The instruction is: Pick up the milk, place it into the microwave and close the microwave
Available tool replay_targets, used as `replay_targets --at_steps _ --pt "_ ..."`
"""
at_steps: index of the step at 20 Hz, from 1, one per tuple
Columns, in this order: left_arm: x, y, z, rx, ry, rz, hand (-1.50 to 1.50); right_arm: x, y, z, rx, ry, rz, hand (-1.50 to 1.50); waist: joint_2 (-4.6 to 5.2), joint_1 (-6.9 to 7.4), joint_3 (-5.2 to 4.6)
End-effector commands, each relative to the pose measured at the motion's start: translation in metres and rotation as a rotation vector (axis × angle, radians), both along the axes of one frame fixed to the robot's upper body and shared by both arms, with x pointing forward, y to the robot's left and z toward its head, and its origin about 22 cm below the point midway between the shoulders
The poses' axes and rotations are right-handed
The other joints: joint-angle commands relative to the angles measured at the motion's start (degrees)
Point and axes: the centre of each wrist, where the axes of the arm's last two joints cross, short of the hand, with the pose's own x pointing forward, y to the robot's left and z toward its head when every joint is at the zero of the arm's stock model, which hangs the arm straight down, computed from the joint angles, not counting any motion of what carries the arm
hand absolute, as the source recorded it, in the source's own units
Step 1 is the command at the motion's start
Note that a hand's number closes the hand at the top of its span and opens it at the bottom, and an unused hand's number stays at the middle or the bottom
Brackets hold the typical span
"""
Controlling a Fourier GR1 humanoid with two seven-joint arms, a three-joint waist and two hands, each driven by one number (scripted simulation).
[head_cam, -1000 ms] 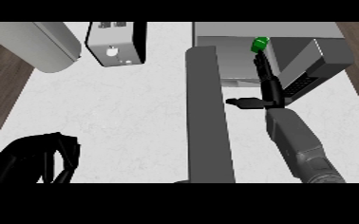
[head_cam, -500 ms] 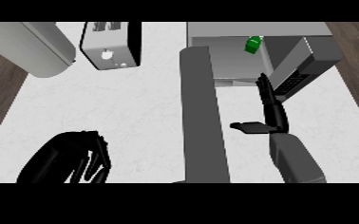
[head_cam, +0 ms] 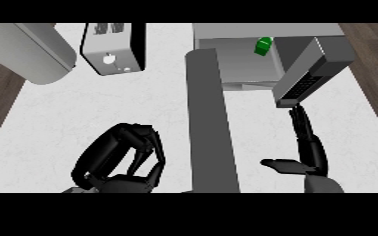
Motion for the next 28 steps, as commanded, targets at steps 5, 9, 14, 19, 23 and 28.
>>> replay_targets --at_steps 5,9,14,19,23,28 --pt "0.019 -0.063 -0.056 0.151 0.035 -0.142 1.50 -0.056 -0.027 0.013 0.007 -0.057 0.000 -1.50 0.36 -0.52 -0.03" --pt "0.035 -0.082 -0.079 0.221 0.032 -0.139 1.50 -0.053 -0.035 0.046 -0.039 -0.090 0.021 -1.50 0.50 -0.16 -0.03" --pt "0.031 -0.107 -0.116 0.267 -0.026 -0.073 1.50 -0.080 -0.032 0.057 -0.022 -0.133 0.100 -1.50 0.72 -1.09 -0.04" --pt "0.028 -0.119 -0.130 0.168 -0.073 -0.001 1.50 -0.081 -0.048 0.091 0.030 -0.175 0.163 -1.50 0.88 -2.17 -0.12" --pt "0.027 -0.122 -0.143 0.167 -0.065 0.035 1.50 -0.082 -0.037 0.106 0.055 -0.199 0.208 -1.50 1.32 -4.15 -0.21" --pt "0.040 -0.141 -0.124 0.188 0.005 -0.013 1.50 -0.069 -0.027 0.137 0.027 -0.246 0.265 -1.50 1.60 -5.47 -0.21"
